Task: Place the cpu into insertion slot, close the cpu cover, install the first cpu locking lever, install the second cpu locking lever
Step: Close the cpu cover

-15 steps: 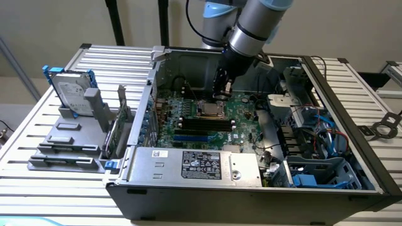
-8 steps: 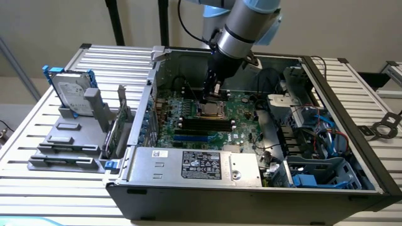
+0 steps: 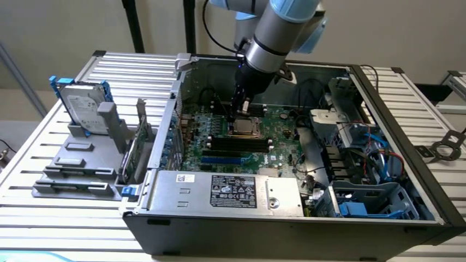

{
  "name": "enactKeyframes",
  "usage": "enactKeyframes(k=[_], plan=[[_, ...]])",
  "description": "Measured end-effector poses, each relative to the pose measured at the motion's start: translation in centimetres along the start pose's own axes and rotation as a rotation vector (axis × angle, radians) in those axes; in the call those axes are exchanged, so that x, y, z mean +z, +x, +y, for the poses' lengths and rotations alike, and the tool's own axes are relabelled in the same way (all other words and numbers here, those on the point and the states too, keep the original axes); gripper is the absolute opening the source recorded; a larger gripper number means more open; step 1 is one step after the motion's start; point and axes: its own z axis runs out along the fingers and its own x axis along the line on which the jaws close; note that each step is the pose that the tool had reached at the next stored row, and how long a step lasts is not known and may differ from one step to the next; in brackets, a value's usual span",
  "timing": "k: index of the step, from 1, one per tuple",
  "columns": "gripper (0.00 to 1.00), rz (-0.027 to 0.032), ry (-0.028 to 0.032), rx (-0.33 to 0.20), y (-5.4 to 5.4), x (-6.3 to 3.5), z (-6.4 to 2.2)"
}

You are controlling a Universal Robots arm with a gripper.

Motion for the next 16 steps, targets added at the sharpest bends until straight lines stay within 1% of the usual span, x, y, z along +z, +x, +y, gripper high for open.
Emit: enactKeyframes(k=[2,4,7,11,16], plan=[[0.11,0.004,-0.0003,-0.001,0.1,0.21,0.02],[0.11,0.0057,-0.0004,-0.002,0.2,0.34,0.06],[0.11,0.0059,-0.001,-0.002,0.2,0.71,0.16],[0.11,0.0061,-0.0055,-0.002,0.2,1.28,0.33],[0.11,0.0056,-0.0089,-0.002,0.2,1.6,0.4]])
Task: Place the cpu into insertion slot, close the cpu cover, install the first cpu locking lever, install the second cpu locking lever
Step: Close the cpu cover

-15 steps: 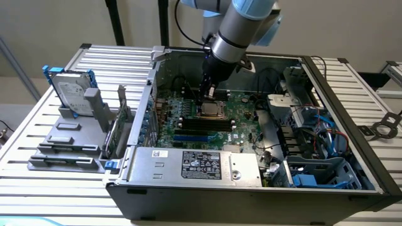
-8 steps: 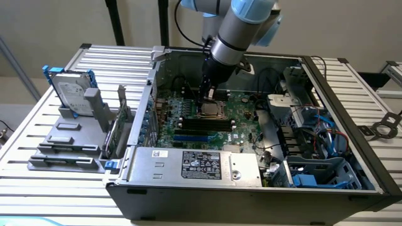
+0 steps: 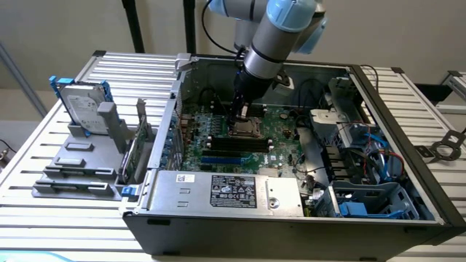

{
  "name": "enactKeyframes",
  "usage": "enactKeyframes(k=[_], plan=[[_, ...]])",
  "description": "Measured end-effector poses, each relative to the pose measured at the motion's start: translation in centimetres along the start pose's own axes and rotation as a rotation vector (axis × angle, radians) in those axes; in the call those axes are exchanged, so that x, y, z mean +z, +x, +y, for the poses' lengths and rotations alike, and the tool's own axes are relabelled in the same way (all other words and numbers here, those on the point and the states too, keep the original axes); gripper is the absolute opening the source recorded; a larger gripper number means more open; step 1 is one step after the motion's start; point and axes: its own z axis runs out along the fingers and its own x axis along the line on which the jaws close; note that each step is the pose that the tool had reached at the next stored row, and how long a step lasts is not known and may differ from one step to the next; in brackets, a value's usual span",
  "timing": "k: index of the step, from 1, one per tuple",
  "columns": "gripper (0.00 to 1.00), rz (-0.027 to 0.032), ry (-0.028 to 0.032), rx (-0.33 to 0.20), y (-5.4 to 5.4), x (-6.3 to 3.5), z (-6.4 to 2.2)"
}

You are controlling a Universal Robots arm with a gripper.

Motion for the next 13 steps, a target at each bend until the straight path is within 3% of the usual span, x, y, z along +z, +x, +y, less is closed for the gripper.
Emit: enactKeyframes(k=[4,8,13], plan=[[0.11,0.0017,-0.0019,0.0,0.0,-0.1,-0.02],[0.11,0.0012,0.0033,0.002,-0.4,-1.23,-0.37],[0.11,0.0015,0.006,0.003,-1.2,-1.81,-1.0]])
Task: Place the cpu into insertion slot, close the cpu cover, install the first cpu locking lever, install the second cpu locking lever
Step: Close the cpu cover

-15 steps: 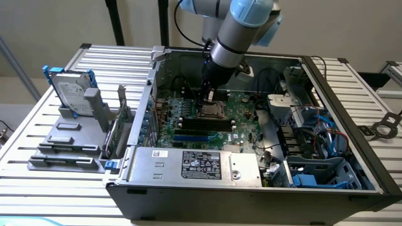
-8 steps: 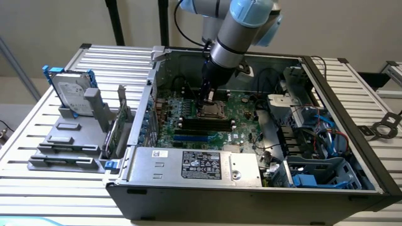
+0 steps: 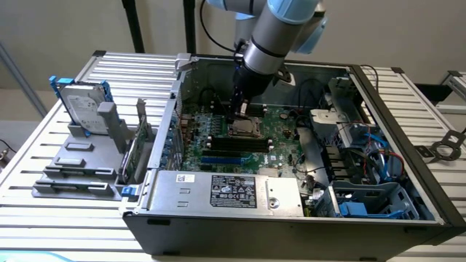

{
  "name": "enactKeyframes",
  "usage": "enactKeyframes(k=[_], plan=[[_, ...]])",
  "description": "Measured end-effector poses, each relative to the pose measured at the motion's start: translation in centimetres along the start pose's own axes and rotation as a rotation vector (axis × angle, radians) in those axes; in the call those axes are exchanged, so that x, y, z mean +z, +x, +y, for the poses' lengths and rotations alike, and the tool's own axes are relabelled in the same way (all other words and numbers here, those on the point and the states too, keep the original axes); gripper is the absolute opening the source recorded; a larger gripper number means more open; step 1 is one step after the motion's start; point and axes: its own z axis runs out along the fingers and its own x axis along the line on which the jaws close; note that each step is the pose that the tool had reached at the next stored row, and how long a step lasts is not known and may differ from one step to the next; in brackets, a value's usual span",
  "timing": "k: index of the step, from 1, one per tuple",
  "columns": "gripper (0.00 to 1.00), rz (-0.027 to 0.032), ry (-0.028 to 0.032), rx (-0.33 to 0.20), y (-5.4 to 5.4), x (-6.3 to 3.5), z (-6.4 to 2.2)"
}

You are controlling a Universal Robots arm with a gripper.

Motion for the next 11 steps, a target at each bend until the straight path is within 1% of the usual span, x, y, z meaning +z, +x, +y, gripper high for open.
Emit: enactKeyframes(k=[3,7,9,11], plan=[[0.11,0.0004,0.0001,0.0,-0.4,-0.07,-0.83],[0.11,0.0014,0.0002,0.0,-0.8,-0.16,-2.29],[0.11,0.0017,0.0002,0.0,-0.8,-0.45,-2.63],[0.11,0.0025,0.0001,-0.001,-0.8,-0.55,-2.65]])
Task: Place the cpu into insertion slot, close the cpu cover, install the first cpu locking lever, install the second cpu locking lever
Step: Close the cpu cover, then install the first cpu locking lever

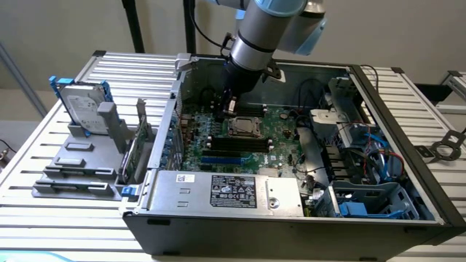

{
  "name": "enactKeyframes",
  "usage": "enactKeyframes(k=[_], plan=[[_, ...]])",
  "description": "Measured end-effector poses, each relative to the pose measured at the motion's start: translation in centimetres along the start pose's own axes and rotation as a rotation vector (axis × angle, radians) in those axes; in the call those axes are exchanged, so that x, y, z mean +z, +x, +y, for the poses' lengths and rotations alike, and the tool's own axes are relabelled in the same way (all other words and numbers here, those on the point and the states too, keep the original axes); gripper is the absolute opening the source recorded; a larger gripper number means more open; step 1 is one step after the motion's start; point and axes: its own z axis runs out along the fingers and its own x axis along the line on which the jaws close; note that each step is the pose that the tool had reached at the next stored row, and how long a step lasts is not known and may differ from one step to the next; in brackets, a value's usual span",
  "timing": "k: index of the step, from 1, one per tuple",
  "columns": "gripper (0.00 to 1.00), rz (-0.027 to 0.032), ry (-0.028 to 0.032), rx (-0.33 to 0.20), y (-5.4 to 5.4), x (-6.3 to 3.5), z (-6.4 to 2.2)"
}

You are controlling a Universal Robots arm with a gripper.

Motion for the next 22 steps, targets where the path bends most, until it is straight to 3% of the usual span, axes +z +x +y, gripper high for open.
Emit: enactKeyframes(k=[15,22], plan=[[0.11,0.014,0.0006,-0.004,-0.02,-0.01,-0.01],[0.11,0.0145,0.0005,-0.004,-0.03,-0.29,-0.42]])
